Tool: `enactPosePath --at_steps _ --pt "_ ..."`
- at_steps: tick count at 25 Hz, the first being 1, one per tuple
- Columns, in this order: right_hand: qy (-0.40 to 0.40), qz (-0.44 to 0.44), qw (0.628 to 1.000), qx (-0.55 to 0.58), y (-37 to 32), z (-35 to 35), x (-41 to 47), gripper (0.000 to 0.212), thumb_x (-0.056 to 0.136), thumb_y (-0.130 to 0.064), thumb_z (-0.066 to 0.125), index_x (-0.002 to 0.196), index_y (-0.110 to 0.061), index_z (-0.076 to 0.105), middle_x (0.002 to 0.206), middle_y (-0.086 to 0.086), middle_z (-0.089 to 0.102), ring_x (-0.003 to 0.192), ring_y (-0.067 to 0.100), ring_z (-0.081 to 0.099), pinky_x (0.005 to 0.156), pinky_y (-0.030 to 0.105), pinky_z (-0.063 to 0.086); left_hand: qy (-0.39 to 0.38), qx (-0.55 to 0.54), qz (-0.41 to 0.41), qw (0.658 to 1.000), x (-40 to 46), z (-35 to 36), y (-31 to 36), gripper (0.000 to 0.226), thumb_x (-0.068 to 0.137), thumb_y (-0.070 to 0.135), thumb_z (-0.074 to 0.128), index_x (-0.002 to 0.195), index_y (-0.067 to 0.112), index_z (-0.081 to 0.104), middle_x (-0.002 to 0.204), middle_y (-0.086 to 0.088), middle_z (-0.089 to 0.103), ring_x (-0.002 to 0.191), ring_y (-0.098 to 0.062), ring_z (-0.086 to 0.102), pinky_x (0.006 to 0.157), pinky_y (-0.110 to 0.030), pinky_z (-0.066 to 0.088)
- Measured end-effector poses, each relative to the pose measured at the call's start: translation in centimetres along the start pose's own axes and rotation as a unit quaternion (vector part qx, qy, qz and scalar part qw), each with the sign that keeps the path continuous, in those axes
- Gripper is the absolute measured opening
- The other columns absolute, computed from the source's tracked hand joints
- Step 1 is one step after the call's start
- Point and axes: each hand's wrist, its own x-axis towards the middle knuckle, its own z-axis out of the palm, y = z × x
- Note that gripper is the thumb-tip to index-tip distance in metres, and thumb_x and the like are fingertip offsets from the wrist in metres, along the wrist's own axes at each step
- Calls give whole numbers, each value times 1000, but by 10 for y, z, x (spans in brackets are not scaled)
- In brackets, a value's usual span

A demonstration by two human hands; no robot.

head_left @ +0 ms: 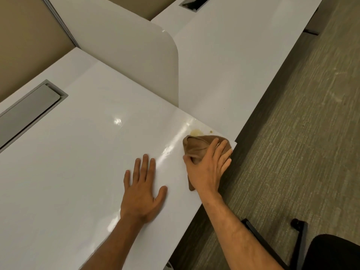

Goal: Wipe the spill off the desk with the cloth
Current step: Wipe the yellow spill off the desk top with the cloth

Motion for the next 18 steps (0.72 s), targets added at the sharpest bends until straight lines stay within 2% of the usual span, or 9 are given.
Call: enactPosePath --at_steps 2,4,7,11,13,15,18 --pt "34 7 999 -14 -10 5 16 112 83 -73 59 162 -16 3 169 21 -3 154 44 -7 124 57 5 -6 4 -2 1000 0 1 0 89 97 72 21 165 28 -16 174 5 -21 161 -19 -19 130 -51 -5" --pt "58 -24 997 -34 -12 9 26 97 88 -64 60 162 -23 14 169 20 2 154 45 -1 124 57 9 -7 6 -5 1000 0 0 0 89 97 73 17 165 28 -16 174 5 -22 161 -20 -19 130 -52 -5" --pt "63 -82 994 -36 -10 12 27 78 93 -50 64 158 -22 30 168 18 15 154 42 9 123 57 17 -12 2 -8 1000 0 -1 1 89 97 73 17 165 28 -16 174 4 -21 162 -21 -17 130 -53 -4" --pt "-25 -253 967 26 -32 25 -4 60 94 -37 66 148 -20 46 164 13 31 154 36 18 124 54 23 -17 -8 -6 1000 0 -3 4 90 97 73 22 167 24 -8 175 0 -15 162 -22 -14 130 -55 -1" --pt "-62 -284 954 75 -41 33 -22 54 95 -34 64 145 -19 49 162 9 35 154 31 22 123 51 25 -12 -18 -3 1000 0 -4 5 90 97 74 24 168 24 -1 176 1 -8 162 -20 -12 130 -55 0" --pt "-37 -244 953 174 -42 34 -32 54 94 -24 67 146 -21 50 159 5 41 152 25 29 121 48 31 -14 -16 -9 1000 -1 -4 5 91 96 76 20 168 25 -3 176 2 -10 162 -19 -14 131 -54 -1" --pt "70 -95 919 375 -29 15 -30 75 90 -8 72 151 -35 38 155 -1 46 145 18 42 116 43 42 -14 -3 -9 1000 -1 -3 3 89 97 72 20 167 27 -10 175 4 -18 162 -19 -16 131 -54 0"
